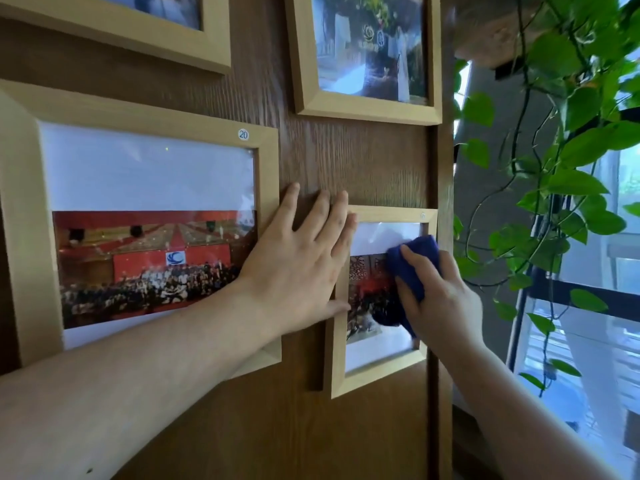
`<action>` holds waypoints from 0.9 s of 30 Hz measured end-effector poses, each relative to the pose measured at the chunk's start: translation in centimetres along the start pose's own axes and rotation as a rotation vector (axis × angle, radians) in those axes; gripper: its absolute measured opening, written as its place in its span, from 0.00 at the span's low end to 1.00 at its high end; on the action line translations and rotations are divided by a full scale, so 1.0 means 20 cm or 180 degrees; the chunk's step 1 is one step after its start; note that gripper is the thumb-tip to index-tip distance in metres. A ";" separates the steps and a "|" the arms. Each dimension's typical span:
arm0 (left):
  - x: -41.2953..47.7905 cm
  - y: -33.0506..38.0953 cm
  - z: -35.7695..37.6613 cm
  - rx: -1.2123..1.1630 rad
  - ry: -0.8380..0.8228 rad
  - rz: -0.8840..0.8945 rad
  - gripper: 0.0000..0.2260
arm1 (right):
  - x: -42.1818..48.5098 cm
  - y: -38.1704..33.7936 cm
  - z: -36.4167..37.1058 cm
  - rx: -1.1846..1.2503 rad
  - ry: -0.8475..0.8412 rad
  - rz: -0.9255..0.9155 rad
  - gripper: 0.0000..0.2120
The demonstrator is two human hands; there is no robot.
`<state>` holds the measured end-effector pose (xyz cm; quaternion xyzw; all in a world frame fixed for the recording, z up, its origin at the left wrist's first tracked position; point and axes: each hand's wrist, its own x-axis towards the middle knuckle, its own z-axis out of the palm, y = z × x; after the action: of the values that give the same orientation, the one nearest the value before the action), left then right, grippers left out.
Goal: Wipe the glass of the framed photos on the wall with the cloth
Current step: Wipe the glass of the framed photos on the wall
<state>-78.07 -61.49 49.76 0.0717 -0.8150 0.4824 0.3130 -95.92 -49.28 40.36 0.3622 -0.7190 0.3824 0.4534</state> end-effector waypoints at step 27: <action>0.02 0.03 -0.01 0.0076 -0.0061 -0.0072 0.49 | -0.26 0.14 -0.02 -0.0441 -0.0457 -0.0482 0.20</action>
<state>-78.46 -60.95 49.65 0.0893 -0.8112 0.4878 0.3098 -96.45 -46.73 35.06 0.4098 -0.7449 0.2697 0.4522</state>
